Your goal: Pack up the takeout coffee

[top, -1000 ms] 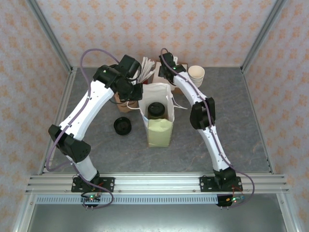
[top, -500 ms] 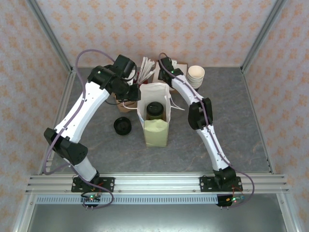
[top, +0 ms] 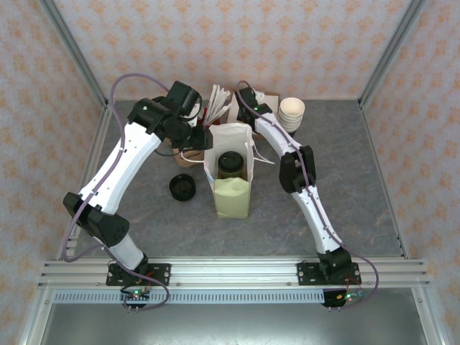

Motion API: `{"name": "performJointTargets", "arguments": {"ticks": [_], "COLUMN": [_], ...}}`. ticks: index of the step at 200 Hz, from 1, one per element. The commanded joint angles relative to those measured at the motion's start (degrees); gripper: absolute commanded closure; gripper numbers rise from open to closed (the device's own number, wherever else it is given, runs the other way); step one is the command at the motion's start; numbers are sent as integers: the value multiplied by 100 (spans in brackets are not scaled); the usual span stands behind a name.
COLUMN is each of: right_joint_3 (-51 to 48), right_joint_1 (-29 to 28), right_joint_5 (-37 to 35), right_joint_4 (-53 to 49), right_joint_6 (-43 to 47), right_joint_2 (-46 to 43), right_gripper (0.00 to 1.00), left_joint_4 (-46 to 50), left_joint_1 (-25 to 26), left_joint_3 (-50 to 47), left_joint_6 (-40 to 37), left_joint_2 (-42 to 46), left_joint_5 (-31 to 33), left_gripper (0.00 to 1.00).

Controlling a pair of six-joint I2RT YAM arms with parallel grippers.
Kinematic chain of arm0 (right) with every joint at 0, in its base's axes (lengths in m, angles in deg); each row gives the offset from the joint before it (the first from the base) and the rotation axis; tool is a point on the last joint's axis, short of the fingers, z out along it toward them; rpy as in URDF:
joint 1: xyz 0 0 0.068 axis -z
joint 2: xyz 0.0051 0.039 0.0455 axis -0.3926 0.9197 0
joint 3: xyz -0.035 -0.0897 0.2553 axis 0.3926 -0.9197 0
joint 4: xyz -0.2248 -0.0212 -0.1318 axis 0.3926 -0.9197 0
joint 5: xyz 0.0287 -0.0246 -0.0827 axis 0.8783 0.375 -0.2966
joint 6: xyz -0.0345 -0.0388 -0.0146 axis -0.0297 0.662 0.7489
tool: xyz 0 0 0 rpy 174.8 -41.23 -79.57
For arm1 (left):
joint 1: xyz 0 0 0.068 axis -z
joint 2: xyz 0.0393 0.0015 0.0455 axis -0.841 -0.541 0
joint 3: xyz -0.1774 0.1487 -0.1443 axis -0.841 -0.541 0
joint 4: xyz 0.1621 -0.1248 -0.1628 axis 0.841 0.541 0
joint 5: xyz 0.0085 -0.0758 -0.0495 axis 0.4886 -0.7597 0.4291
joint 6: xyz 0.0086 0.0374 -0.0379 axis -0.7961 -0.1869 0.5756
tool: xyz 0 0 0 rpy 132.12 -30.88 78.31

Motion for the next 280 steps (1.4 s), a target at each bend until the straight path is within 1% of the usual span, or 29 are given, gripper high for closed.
{"name": "performJointTargets", "arguments": {"ticks": [1,14,38,56,72,100,148,187,230,260,269,275,280], "right_joint_3": [156,138,123,111,107,107,107,116,99,7,-37,-22,-1], "right_joint_1": [22,29,28,20,22,22,21,16,-3,-5,10,15,20], "right_joint_5": [-351,-358,-320,-317,-300,-250,-183,-166,-261,-266,-252,-285,-328], "right_joint_4": [-179,-211,-245,-274,-275,-246,-181,-120,-107,-168,-132,-142,-157], "right_joint_6": [-83,-114,-187,-225,-236,-234,-231,-166,-87,-80,-46,-60,-89], "right_joint_2": [80,83,76,63,42,14,-63,-309,-655,-725,-692,-666,-626], "right_gripper": [41,43,51,59,63,76,87,100,100,100,82,66,59], "left_joint_4": [108,102,136,143,154,146,110,137,119,75,68,60,50], "left_joint_1": [-45,-45,-45,-45,-45,-45,-45,-45,-45,-43,-45,-45,-45], "left_joint_3": [170,172,256,303,360,410,477,574,535,437,404,386,363], "left_joint_6": [-86,-99,-121,-134,-138,-133,-90,-93,-89,-87,-77,-74,-74], "left_joint_2": [266,326,344,351,352,329,270,258,310,368,383,390,399], "left_joint_5": [186,330,420,397,397,366,301,343,402,425,420,424,413], "left_gripper": [60,61,60,60,60,61,60,60,60,60,60,60,60]}}
